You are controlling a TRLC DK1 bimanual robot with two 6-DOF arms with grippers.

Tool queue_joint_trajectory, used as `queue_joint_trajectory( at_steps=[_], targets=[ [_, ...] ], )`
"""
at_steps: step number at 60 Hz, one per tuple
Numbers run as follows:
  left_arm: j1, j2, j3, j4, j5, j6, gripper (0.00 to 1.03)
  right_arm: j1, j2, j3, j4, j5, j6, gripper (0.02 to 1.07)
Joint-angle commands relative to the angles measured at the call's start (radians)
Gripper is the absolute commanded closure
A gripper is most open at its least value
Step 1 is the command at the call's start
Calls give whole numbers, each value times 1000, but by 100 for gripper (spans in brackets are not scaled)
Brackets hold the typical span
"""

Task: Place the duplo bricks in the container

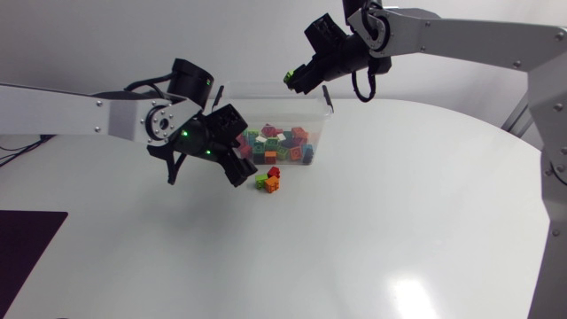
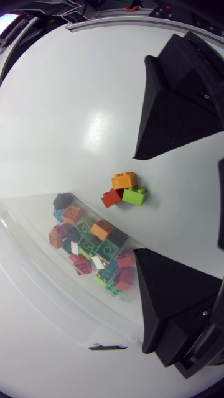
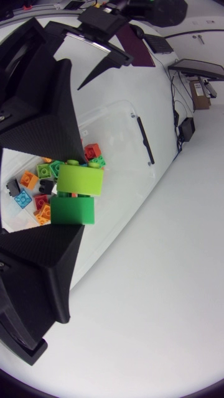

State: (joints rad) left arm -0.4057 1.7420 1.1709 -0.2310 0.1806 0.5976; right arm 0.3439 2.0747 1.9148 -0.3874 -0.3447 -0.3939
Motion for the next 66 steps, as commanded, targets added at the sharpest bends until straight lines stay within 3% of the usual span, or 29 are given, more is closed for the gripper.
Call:
queue_joint_trajectory(
  at_steps=[1, 5, 8, 11, 13, 37, 66],
  targets=[
    [-24, 45, -25, 19, -9, -35, 5, -6, 73, 69, 15, -5, 36, 62],
    [-31, 62, -22, 25, -18, -48, 5, -8, 108, 116, 10, 0, 44, 55],
    [-31, 79, -14, 27, -20, -61, 5, -8, 137, 159, 5, 10, 53, 39],
    [-33, 94, -11, 35, -24, -65, 5, -8, 154, 193, -4, 19, 59, 15],
    [-33, 105, -7, 36, -32, -68, 5, -6, 160, 207, -11, 21, 63, 7],
    [-39, 215, 72, 50, -36, -124, 5, -5, -87, -43, 32, 19, 63, 6],
    [-53, 363, 205, 47, -63, -190, 5, 1, -515, -573, 163, 10, 53, 6]
  ],
)
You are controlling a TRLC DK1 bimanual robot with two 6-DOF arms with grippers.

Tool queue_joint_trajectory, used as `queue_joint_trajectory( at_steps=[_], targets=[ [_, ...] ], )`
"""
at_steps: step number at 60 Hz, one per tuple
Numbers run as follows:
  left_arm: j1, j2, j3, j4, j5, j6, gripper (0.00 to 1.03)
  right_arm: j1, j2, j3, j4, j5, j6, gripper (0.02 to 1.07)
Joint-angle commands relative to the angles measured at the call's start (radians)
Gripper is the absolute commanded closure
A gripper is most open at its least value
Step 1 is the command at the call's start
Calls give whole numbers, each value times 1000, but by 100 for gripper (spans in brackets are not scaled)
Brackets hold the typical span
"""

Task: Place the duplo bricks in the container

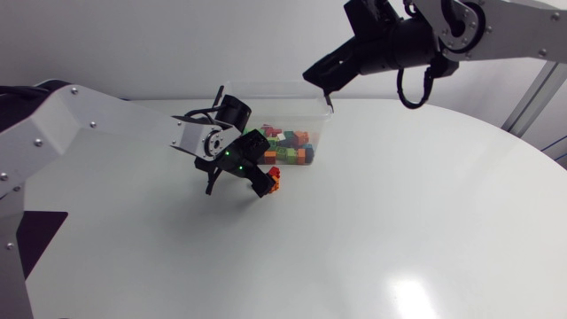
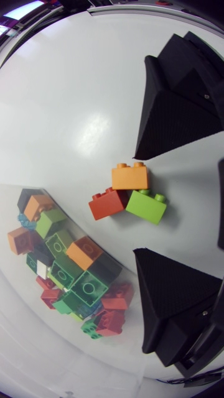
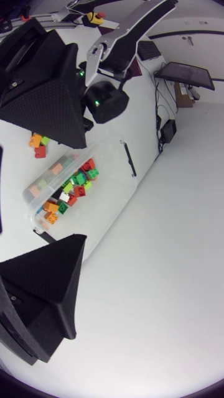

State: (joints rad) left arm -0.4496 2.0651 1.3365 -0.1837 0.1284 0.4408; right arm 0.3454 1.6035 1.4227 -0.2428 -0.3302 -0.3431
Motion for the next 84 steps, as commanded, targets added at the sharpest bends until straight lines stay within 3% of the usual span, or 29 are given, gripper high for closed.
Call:
queue_joint_trajectory(
  at_steps=[1, 17, 30, 44, 59, 84],
  targets=[
    [-9, 44, 44, 0, -12, -36, 5, 0, -54, -96, 22, -4, 3, 6],
    [-27, 96, 101, -26, -23, -85, 6, 1, -168, -274, 57, -1, -4, 6],
    [-31, 105, 105, -63, -24, -103, 12, 10, -203, -357, 65, 2, -2, 6],
    [-26, 109, 99, -77, -26, -109, 28, 49, -195, -407, 89, 22, 4, 7],
    [-47, 110, 82, -77, -26, -113, 60, 72, -113, -416, 114, 53, 41, 7],
    [-6, -28, -34, -125, -26, -102, 64, 119, 72, -311, 96, 146, 124, 7]
  ],
)
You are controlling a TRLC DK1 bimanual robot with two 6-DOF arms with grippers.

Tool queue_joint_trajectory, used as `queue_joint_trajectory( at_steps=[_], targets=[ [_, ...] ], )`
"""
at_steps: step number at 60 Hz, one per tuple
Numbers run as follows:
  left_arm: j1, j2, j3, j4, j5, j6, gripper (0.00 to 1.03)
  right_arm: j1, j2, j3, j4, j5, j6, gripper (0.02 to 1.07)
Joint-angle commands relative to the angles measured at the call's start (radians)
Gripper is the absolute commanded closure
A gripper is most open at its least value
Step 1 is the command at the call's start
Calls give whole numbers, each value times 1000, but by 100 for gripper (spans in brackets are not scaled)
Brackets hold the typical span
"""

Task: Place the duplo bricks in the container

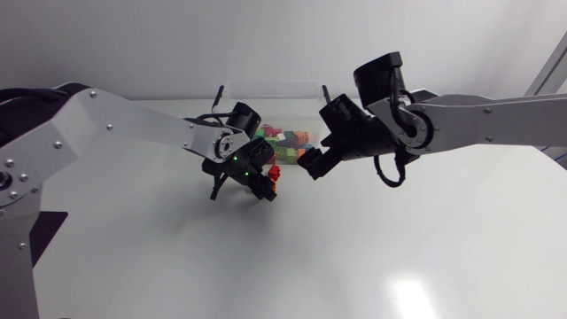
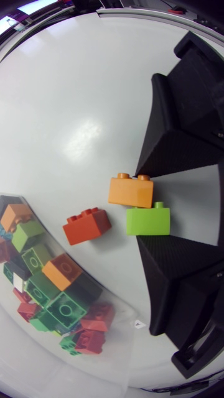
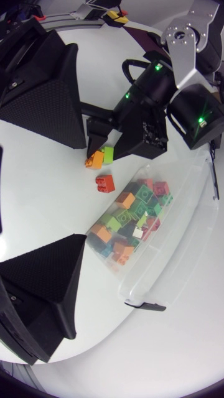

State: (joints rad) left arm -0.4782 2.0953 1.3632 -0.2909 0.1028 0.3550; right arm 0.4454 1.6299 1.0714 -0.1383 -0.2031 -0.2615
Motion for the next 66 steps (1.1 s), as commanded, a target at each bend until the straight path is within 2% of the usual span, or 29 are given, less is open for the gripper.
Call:
queue_joint_trajectory(
  at_steps=[1, 22, 33, 43, 66],
  targets=[
    [23, -67, -72, -17, 0, -16, 64, 22, 54, 47, -11, 27, 48, 7],
    [105, -385, -225, -21, 12, 13, 64, 87, 258, 254, -126, 96, 153, 7],
    [162, -538, -220, -19, 60, 18, 64, 99, 370, 395, -201, 128, 208, 7],
    [201, -590, -181, 16, 87, 7, 63, 110, 492, 521, -273, 143, 262, 7],
    [204, -581, -147, 276, 146, -57, 63, 154, 671, 731, -397, 192, 350, 11]
  ],
)
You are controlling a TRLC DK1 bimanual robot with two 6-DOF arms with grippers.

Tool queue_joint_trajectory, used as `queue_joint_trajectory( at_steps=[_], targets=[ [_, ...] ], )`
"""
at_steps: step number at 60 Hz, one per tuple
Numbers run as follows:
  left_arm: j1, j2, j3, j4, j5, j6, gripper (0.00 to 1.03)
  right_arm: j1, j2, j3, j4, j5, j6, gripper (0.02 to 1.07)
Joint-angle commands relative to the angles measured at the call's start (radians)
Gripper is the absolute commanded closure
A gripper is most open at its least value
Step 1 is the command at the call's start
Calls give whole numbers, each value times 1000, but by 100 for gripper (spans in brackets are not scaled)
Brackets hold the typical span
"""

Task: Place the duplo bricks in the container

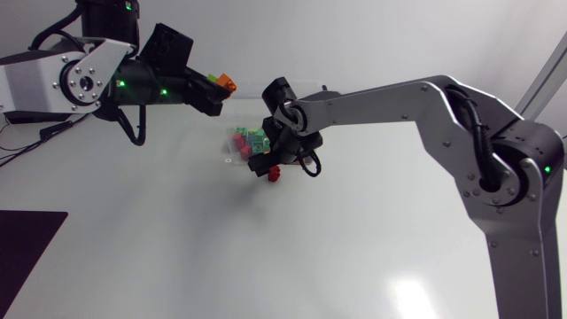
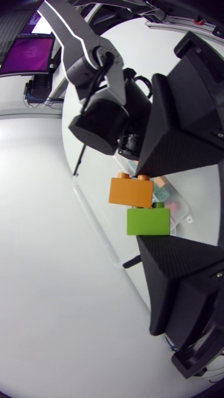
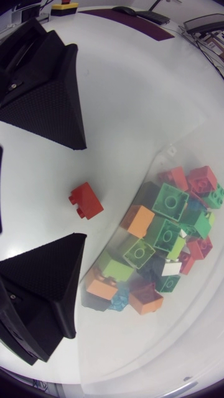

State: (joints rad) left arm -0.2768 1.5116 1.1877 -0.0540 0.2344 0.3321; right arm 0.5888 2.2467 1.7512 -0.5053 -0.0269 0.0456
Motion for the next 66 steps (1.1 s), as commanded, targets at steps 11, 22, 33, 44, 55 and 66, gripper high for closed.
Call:
queue_joint_trajectory(
  at_steps=[11, 22, 33, 44, 55, 66],
  targets=[
    [22, 53, 43, 148, 37, -61, 63, 6, 129, 145, -88, 56, 92, 16],
    [36, 110, 70, 210, 59, -71, 63, 3, 172, 203, -128, 88, 119, 18],
    [31, 141, 89, 230, 63, -71, 63, 6, 188, 199, -130, 97, 134, 32],
    [31, 142, 78, 238, 66, -70, 63, 6, 186, 182, -118, 101, 138, 50],
    [39, 150, 69, 249, 77, -68, 63, 22, 154, 122, -84, 116, 140, 68],
    [44, 164, 69, 266, 83, -70, 63, 36, 68, -9, -27, 127, 134, 70]
  ],
)
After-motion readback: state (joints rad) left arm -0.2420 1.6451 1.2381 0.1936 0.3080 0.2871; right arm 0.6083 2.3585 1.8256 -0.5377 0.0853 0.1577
